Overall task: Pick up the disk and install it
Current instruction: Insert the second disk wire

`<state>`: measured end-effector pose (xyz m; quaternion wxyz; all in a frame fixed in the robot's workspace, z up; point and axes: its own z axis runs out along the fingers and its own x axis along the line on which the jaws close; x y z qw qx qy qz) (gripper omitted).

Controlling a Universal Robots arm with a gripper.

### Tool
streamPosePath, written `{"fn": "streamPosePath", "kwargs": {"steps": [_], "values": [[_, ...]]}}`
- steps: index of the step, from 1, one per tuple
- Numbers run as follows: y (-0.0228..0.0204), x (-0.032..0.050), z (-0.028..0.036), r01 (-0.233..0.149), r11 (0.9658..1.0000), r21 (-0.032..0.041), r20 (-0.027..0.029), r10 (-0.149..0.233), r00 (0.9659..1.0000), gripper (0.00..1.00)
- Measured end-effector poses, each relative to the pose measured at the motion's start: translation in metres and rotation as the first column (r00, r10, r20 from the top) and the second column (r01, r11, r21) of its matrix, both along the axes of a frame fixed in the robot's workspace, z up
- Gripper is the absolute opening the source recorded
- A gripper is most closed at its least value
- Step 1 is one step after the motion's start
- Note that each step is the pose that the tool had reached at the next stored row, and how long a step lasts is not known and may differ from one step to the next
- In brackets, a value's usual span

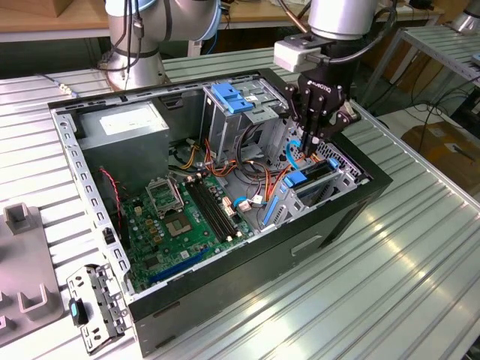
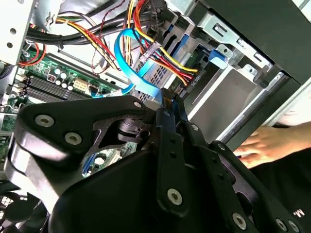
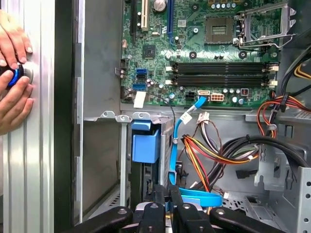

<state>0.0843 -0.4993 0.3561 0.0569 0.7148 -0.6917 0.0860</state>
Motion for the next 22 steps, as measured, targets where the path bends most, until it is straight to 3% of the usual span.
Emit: {"fn": "streamPosePath", "kwargs": {"steps": [1, 2, 4, 6, 9, 10, 18, 20, 22], "values": [[-0.0015, -0.0003, -0.0001, 0.000, 1.0000, 0.0065, 0.0023, 0.000, 1.0000, 0.16], [-0.0044, -0.0007, -0.0003, 0.000, 0.9998, 0.0187, 0.0070, 0.000, 1.0000, 0.16], [-0.0080, -0.0011, -0.0006, 0.000, 0.9995, 0.0313, 0.0129, 0.000, 0.9999, 0.16], [-0.0155, -0.0023, -0.0015, -0.001, 0.9990, 0.0454, 0.0200, 0.000, 0.9998, 0.16], [-0.0229, -0.0036, -0.0024, -0.001, 0.9979, 0.0649, 0.0239, -0.001, 0.9997, 0.16], [-0.0247, -0.0041, -0.0026, -0.001, 0.9971, 0.0766, 0.0257, -0.001, 0.9997, 0.16], [-0.0254, -0.0045, -0.0026, -0.001, 0.9968, 0.0797, 0.0265, -0.001, 0.9996, 0.16], [-0.0275, -0.0056, -0.0026, -0.001, 0.9956, 0.0933, 0.0296, -0.002, 0.9996, 0.16], [-0.0305, -0.0059, -0.0027, -0.002, 0.9937, 0.1117, 0.0324, -0.002, 0.9995, 0.16]]}}
